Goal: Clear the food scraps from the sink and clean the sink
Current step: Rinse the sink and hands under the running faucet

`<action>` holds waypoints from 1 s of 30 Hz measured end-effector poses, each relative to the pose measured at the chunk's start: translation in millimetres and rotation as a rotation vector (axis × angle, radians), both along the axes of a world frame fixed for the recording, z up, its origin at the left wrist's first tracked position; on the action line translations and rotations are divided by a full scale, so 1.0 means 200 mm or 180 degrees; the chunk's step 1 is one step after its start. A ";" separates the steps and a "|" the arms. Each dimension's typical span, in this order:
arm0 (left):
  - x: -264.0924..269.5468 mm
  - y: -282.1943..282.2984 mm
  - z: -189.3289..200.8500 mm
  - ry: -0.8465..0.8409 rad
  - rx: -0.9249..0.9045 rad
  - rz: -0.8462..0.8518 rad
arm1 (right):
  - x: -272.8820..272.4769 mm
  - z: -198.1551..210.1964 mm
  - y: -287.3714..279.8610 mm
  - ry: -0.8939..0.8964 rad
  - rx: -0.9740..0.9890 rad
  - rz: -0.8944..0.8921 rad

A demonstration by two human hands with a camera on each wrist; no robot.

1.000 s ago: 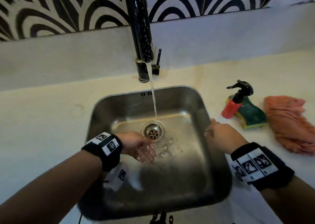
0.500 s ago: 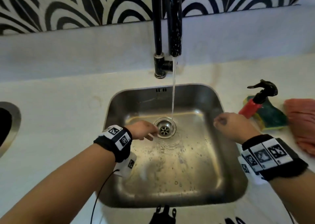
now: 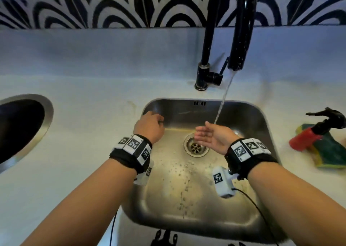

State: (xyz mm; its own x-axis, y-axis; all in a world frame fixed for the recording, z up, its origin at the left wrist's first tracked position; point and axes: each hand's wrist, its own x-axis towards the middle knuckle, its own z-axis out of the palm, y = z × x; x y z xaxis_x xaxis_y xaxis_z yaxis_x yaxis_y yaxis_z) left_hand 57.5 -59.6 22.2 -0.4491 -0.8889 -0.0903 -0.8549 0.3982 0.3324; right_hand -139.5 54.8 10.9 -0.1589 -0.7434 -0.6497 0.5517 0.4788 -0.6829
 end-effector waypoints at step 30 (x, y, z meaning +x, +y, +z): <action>0.10 -0.03 -0.11 -0.0034 0.0512 0.0603 | 0.04 -0.14 0.02 0.0290 0.0375 -0.0099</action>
